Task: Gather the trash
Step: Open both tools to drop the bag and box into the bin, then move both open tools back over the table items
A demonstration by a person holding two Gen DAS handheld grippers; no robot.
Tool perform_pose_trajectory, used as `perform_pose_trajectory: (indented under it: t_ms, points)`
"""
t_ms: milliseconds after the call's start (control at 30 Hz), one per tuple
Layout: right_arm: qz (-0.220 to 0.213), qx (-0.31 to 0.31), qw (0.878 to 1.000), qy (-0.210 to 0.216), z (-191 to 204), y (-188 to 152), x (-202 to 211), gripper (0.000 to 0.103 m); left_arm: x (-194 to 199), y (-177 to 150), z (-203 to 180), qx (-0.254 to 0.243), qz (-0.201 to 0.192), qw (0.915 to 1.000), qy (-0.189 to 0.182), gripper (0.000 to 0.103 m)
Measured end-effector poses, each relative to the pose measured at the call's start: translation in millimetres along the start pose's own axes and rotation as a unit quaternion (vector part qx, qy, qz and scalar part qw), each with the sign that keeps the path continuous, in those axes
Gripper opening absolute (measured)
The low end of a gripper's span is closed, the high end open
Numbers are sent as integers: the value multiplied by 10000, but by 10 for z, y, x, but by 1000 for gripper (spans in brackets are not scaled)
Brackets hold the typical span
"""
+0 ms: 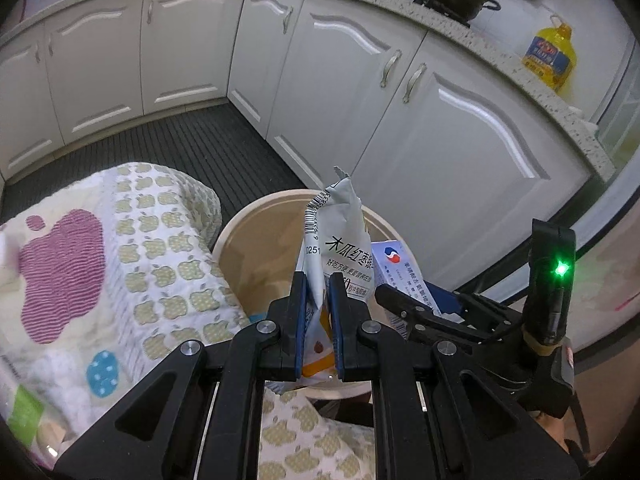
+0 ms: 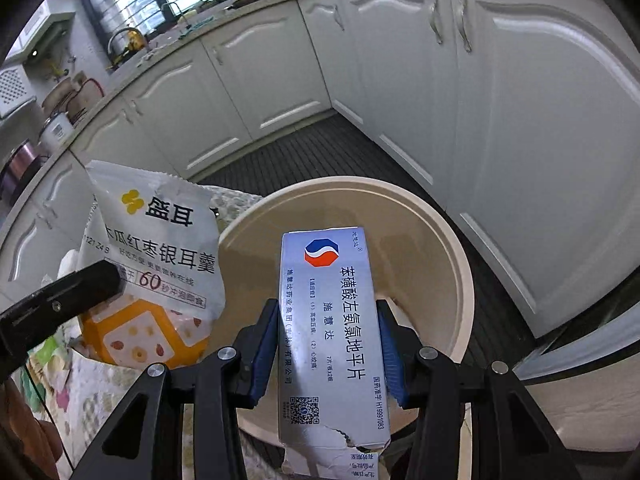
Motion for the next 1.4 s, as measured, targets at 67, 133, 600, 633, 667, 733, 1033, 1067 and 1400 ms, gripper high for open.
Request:
perform_pose_trajectory:
  t_ms: [67, 133, 600, 633, 667, 733, 1033, 1067, 1400]
  points:
    - [67, -55, 10000, -45, -3, 13, -62, 45, -67, 12, 2, 24, 15, 10000, 25, 9]
    - [120, -150, 9997, -115, -53, 29, -111, 49, -118, 16, 19, 84, 39, 9999, 76, 9]
    - [20, -244, 9997, -100, 8, -100, 38, 49, 94, -84, 152, 232, -58, 9997, 114, 53]
    - [2, -244, 9997, -93, 20, -107, 50, 49, 125, -97, 156, 202, -85, 9996, 155, 53]
    - [-36, -240, 9997, -73, 50, -115, 81, 49, 169, -114, 165, 164, -126, 9996, 204, 53]
    - [-98, -190, 9998, -57, 122, -126, 134, 49, 251, -158, 198, 134, -195, 9993, 282, 53]
    - [-454, 174, 9988, 27, 544, -115, 459, 57, 654, -333, 389, 53, -553, 9959, 714, 53]
    - [-498, 234, 9985, 34, 611, -116, 498, 57, 699, -354, 412, 62, -589, 9954, 748, 53]
    - [-710, 631, 9953, 207, 1136, -160, 719, 59, 1142, -504, 637, 165, -1002, 9890, 1075, 53]
Point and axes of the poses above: each gripper's, at about its wrist camera, not at the fingertips, and x roughly against the way its jaws point, z to its left, y to its top, the point moved 3 cm from there along -x, roughly the way its jaws point, and after that the axes turned 6 degrees about x, right-handed, at the moved point
